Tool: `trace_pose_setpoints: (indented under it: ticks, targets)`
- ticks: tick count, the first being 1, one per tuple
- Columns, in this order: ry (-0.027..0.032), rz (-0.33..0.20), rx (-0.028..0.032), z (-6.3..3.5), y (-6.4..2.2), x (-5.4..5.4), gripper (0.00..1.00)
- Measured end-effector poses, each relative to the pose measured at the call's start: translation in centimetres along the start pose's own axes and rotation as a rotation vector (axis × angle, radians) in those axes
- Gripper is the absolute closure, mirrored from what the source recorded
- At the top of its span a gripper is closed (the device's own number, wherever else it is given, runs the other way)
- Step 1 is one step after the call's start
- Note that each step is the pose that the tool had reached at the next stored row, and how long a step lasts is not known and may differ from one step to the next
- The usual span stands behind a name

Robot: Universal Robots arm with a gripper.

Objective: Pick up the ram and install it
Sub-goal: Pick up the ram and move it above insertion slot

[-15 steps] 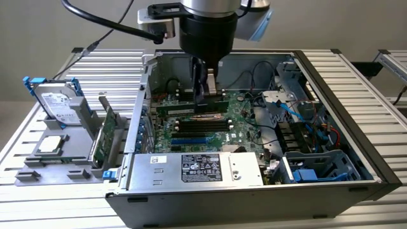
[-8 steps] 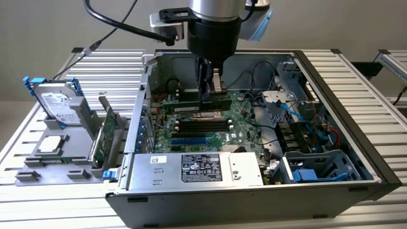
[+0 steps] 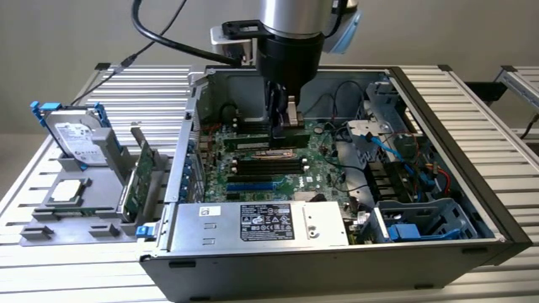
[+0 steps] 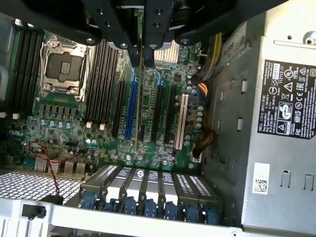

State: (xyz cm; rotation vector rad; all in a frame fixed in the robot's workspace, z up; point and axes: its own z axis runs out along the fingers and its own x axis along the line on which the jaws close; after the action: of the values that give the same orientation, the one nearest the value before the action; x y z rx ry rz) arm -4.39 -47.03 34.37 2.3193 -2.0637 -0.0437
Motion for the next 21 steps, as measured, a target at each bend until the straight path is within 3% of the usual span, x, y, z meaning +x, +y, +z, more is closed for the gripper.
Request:
trace_pose_setpoints:
  ticks: [21]
  targets:
    - [-0.0016, 0.007, -0.0111, 3.68, -2.59, -4.9, 0.86]
